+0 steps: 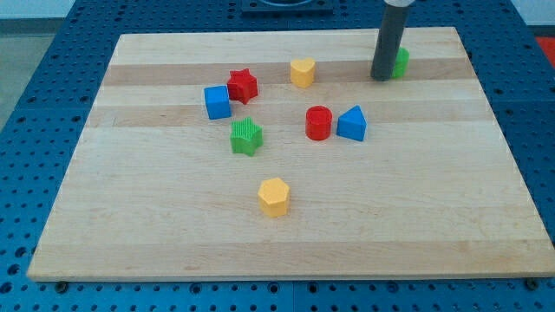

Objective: Push the green circle to the top right side

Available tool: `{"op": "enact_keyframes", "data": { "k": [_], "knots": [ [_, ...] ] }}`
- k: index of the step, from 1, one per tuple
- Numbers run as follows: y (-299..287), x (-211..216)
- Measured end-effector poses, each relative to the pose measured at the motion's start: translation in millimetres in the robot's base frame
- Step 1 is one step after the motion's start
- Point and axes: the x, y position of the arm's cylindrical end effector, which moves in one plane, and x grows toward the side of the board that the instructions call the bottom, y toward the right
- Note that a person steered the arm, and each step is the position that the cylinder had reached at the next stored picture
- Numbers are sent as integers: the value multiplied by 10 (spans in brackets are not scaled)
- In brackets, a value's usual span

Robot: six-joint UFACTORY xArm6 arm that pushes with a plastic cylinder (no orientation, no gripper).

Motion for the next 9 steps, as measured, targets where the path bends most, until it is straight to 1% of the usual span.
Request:
{"op": "enact_keyframes", "data": {
  "k": [1, 3, 6, 8, 9],
  "knots": [
    [51, -132],
    [396, -110],
    [554, -352],
    [775, -289],
    [775, -309]
  ]
}}
